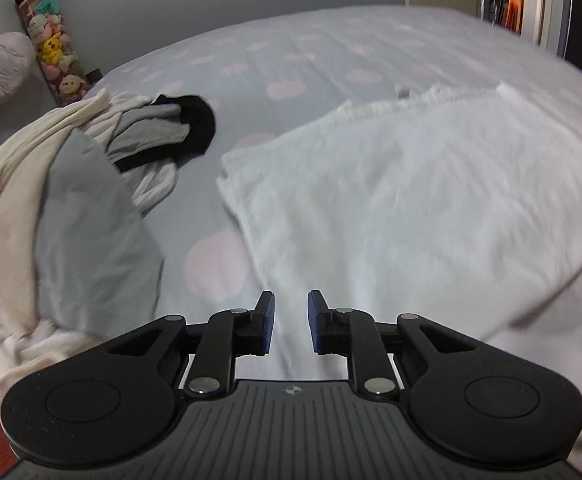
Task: Fold clothes
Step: 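Open both grippers and withdraw from the folded sheet, then move the right gripper to the corner of the folded white cloth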
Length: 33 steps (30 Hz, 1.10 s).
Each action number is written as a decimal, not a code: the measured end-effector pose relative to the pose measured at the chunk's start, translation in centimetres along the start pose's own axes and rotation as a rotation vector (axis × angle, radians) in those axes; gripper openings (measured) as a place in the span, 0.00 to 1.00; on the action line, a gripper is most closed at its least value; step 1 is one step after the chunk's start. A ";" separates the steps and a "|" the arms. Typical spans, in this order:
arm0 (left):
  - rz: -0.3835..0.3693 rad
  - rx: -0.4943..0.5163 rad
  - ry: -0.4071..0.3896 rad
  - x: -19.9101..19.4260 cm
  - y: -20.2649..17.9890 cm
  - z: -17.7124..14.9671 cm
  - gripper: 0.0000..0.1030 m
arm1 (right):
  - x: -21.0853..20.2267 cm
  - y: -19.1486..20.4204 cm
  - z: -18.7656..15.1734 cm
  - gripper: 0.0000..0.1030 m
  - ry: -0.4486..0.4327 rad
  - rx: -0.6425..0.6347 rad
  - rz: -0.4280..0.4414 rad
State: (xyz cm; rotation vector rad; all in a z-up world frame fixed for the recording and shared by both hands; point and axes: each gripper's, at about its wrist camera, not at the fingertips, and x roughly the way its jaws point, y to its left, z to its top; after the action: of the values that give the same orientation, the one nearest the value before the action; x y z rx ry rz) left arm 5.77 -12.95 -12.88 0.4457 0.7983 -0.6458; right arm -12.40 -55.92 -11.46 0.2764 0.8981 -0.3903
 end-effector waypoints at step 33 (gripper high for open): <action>-0.066 -0.195 -0.009 8.7 4.5 0.3 0.39 | 12.8 -3.5 8.9 0.69 0.093 0.304 -0.019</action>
State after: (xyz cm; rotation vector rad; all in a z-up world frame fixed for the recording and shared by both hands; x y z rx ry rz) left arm 13.56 -13.05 -18.86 0.2395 0.8611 -0.6239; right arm -0.52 -65.28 -16.67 0.5697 0.9322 -0.5359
